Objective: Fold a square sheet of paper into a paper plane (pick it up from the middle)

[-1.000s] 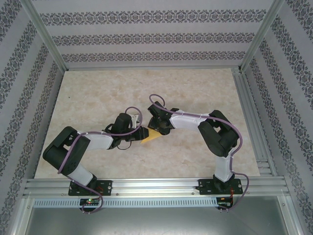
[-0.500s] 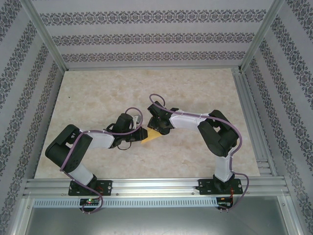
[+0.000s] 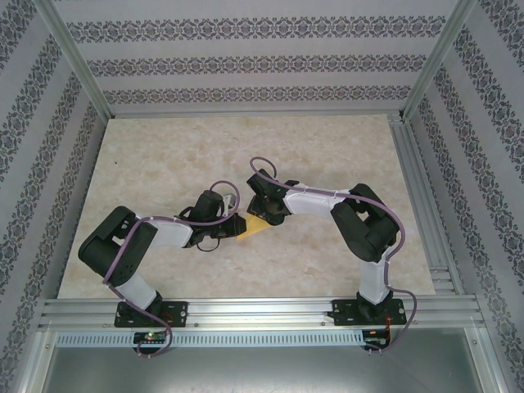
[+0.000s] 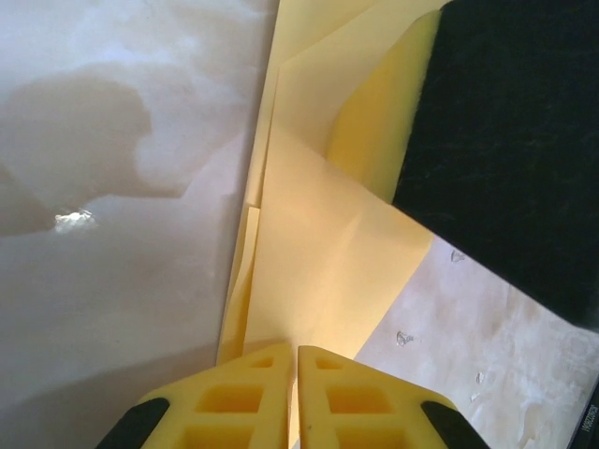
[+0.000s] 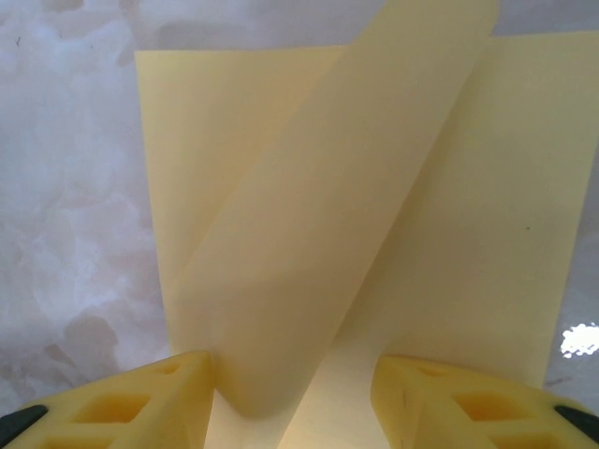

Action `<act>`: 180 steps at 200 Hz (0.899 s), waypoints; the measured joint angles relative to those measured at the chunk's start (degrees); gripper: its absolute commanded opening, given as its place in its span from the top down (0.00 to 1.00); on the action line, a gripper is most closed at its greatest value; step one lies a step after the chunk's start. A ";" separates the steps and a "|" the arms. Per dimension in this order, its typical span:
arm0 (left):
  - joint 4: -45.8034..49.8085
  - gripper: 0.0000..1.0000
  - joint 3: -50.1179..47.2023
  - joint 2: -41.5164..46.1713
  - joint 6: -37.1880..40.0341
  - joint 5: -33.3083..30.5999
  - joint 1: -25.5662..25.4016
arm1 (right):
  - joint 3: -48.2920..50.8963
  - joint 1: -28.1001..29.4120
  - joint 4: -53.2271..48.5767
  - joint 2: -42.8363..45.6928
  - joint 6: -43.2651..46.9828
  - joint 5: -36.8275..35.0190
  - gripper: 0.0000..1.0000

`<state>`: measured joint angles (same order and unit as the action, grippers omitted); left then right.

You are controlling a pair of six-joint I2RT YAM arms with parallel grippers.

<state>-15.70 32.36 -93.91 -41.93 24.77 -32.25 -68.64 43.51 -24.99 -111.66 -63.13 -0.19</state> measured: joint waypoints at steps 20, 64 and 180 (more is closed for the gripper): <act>0.37 0.90 0.20 -0.39 -0.04 -0.02 0.00 | 0.00 0.00 0.00 0.00 0.00 0.02 0.47; 1.31 0.94 0.24 -0.42 -0.04 -0.44 0.00 | -0.26 0.00 -0.35 -0.26 0.00 0.00 0.48; 2.12 0.95 0.55 -0.42 -0.04 -0.46 0.00 | -1.44 0.00 -1.88 -1.09 0.00 -0.24 0.48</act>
<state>-13.58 32.91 -94.32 -41.98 24.32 -32.25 -70.08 43.51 -26.87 -112.75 -63.13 -0.43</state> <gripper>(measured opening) 0.055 0.507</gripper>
